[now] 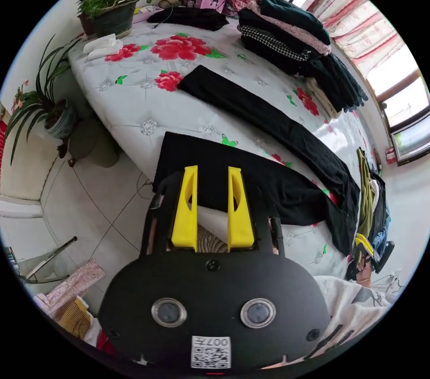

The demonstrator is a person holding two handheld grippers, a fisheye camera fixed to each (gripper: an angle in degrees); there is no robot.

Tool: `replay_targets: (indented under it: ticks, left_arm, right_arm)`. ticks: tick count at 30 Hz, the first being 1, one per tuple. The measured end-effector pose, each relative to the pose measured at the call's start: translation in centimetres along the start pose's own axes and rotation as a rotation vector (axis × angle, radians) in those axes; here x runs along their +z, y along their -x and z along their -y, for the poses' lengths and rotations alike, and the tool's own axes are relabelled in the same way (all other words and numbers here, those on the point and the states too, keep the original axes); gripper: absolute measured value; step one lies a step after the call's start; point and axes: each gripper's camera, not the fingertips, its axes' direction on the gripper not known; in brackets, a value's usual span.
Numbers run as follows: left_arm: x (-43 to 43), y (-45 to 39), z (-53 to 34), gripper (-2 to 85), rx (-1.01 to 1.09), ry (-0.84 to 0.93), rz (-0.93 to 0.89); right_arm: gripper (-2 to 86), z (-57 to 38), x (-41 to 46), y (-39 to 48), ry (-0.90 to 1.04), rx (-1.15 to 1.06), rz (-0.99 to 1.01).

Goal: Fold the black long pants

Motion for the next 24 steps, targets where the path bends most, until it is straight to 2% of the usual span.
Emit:
replay_targets:
  ticks: [2, 3, 5, 6, 8, 10, 12, 14, 15, 17, 19, 20, 24]
  left_arm:
    - [1.8, -0.4, 1.9, 10.6, 0.035, 0.069, 0.072]
    - [3.7, -0.5, 2.8, 9.9, 0.048, 0.161, 0.125]
    - [3.9, -1.7, 3.3, 6.8, 0.15, 0.121, 0.203]
    - [4.0, -2.5, 3.6, 3.9, 0.218, 0.119, 0.226]
    - [4.0, -3.4, 4.1, 2.1, 0.31, 0.129, 0.249]
    - [1.7, -3.6, 4.6, 1.6, 0.349, 0.043, 0.227]
    - [-5.0, -2.6, 3.5, 2.1, 0.418, -0.243, 0.084]
    - [-8.9, -0.9, 1.8, 3.5, 0.44, -0.387, 0.053]
    - [-10.4, 0.9, 0.3, 4.9, 0.413, -0.461, 0.046]
    - [-10.7, 4.7, -1.6, 6.2, 0.298, -0.492, 0.016]
    - [-7.8, 11.5, -3.5, 7.7, -0.007, -0.326, -0.056]
    - [-7.1, 13.0, -4.2, 8.0, -0.068, -0.286, -0.097]
    - [-4.3, 19.0, -8.1, 10.9, -0.324, -0.191, -0.323]
  right_arm:
    - [5.4, 1.2, 2.7, 2.3, 0.11, -0.073, -0.024]
    - [5.0, 1.4, 3.5, 2.7, 0.151, -0.083, -0.03]
    - [2.9, 1.4, 6.8, 4.1, 0.308, -0.14, -0.094]
    - [2.3, 1.4, 6.5, 4.6, 0.257, -0.16, -0.121]
    - [0.9, 1.8, 5.9, 5.6, 0.278, -0.21, -0.165]
    - [0.4, 2.1, 3.6, 6.4, 0.21, -0.233, -0.207]
    - [0.2, 2.0, 0.5, 7.8, 0.126, -0.282, -0.302]
    - [0.2, 0.9, -2.3, 10.3, 0.073, -0.392, -0.419]
    - [0.2, 0.6, -2.6, 10.9, 0.072, -0.411, -0.441]
    - [0.8, -0.9, -2.0, 12.3, 0.106, -0.433, -0.425]
    - [1.6, -1.7, 0.2, 12.3, 0.235, -0.398, -0.361]
    - [2.4, -2.3, 1.7, 12.3, 0.319, -0.369, -0.327]
    - [4.5, -2.8, 1.4, 12.0, 0.325, -0.251, -0.268]
